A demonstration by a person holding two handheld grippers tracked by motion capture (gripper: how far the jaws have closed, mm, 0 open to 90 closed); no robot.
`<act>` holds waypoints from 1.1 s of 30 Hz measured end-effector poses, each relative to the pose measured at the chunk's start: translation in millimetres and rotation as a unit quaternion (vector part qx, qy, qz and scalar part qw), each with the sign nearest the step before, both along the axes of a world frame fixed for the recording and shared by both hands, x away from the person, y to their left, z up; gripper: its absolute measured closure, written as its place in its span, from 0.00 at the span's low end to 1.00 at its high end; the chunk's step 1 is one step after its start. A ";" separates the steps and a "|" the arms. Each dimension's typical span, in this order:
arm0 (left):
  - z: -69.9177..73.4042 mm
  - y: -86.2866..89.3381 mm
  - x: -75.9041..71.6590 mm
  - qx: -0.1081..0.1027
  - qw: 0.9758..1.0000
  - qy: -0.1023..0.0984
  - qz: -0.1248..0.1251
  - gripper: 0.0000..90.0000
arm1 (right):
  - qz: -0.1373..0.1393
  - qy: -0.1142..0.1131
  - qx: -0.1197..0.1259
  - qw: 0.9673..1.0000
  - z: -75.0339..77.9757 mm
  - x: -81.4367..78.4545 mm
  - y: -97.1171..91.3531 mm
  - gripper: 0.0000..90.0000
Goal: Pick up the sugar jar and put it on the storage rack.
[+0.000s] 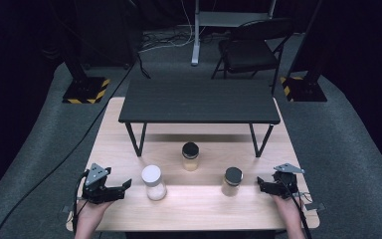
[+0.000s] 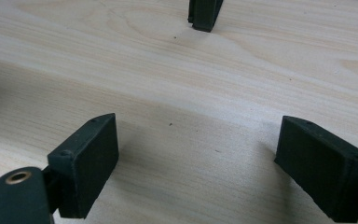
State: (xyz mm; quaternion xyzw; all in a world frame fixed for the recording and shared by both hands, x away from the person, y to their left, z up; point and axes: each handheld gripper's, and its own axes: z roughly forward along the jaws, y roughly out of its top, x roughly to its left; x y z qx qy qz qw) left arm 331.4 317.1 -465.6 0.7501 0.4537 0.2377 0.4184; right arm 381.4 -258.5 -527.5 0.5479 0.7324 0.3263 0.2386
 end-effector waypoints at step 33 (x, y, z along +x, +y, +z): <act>28.3 -25.9 -19.6 -0.033 0.996 -0.024 -0.076 0.10 | 0.000 0.000 0.000 1.000 0.0 0.0 0.0 0.13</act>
